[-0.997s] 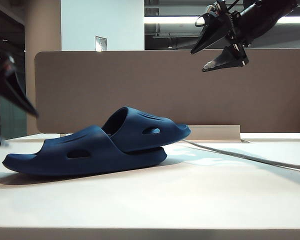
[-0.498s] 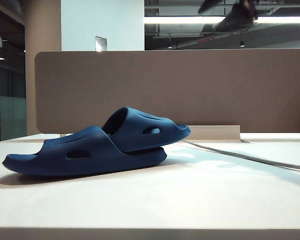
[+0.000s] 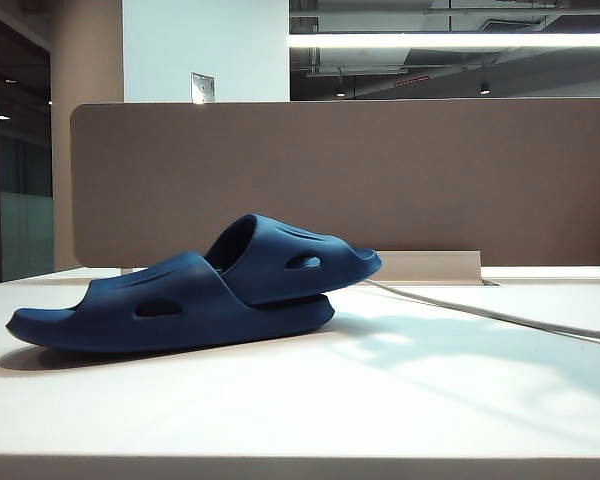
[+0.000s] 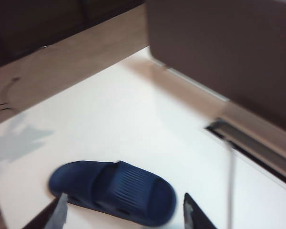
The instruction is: Interlock the pair of blue slippers on the table with their fronts facing up.
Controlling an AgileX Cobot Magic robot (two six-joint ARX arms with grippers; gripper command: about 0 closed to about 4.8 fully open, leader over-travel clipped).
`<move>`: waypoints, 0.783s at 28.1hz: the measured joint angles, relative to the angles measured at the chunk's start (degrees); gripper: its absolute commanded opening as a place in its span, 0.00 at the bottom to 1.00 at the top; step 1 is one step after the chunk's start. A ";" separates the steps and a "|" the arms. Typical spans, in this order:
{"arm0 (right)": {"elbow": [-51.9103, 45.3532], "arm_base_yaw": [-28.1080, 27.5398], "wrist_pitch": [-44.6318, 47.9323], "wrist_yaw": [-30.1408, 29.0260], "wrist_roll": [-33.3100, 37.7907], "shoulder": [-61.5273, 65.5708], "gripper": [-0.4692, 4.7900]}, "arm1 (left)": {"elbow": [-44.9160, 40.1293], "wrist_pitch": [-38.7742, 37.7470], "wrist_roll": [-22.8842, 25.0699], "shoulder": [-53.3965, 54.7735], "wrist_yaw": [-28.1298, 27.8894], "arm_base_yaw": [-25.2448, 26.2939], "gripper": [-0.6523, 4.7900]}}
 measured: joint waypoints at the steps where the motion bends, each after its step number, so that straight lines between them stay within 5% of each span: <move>1: -1.46 0.00 0.20 1.60 0.00 -2.12 0.67 | 0.00 -0.15 -0.15 -0.94 -0.52 -0.94 0.74; 7: -12.15 0.02 1.05 6.10 0.52 -13.16 0.67 | 0.00 -3.85 3.06 -4.83 -5.68 -9.05 0.74; 14: -29.66 -0.07 5.14 11.30 2.43 -28.57 0.60 | 0.00 -19.23 18.01 -11.13 -17.22 -19.54 0.72; 18: -39.63 -0.07 8.37 15.72 3.21 -36.96 0.58 | 0.00 -30.93 27.82 -12.68 -23.91 -19.96 0.62; 22: -47.71 -0.07 12.31 15.78 5.38 -42.93 0.58 | -0.42 -36.59 32.74 -13.20 -29.75 -19.96 0.57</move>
